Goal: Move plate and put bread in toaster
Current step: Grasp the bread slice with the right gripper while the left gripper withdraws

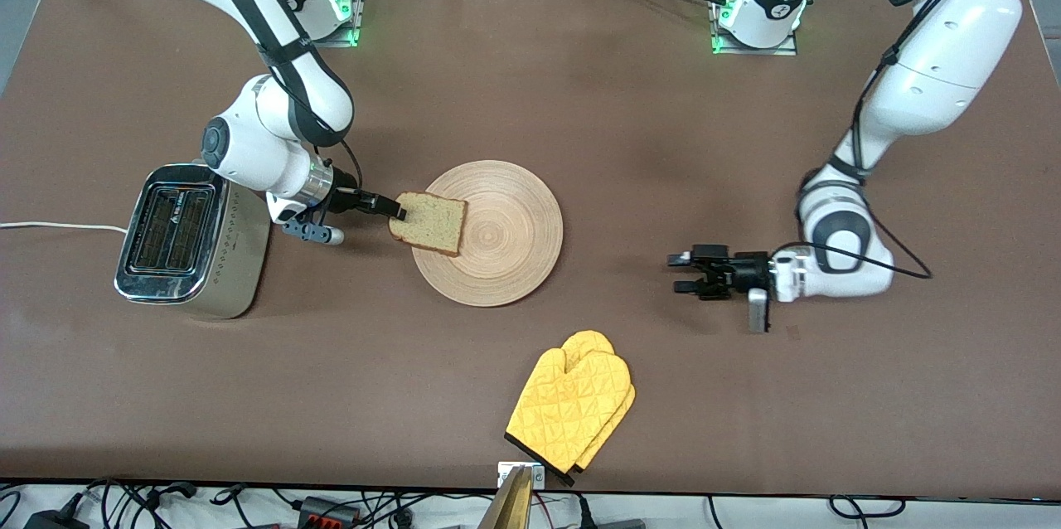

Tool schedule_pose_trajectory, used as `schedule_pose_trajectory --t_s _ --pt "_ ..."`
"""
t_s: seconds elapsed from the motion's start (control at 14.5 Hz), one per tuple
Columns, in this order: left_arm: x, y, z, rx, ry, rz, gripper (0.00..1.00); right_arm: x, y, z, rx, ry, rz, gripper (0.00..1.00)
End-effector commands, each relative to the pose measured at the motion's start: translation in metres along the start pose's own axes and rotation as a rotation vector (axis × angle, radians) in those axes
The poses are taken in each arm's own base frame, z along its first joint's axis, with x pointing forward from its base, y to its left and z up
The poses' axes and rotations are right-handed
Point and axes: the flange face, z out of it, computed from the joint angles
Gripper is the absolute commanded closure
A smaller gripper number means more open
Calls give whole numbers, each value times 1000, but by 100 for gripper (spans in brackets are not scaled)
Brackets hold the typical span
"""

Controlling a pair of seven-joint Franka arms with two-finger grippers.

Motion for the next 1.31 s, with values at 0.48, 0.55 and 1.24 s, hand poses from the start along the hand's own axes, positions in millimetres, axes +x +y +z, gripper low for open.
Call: schedule_pose_trajectory --t_s 0.48,0.55,1.24 --pt "32 74 -141 333 -546 -251 0 -11 -9 16 59 37 70 8" --pt "32 85 -144 384 -588 -296 0 -11 -7 19 63 35 85 8" --pt "73 226 -135 1140 -637 -474 0 -10 -12 11 82 39 74 50"
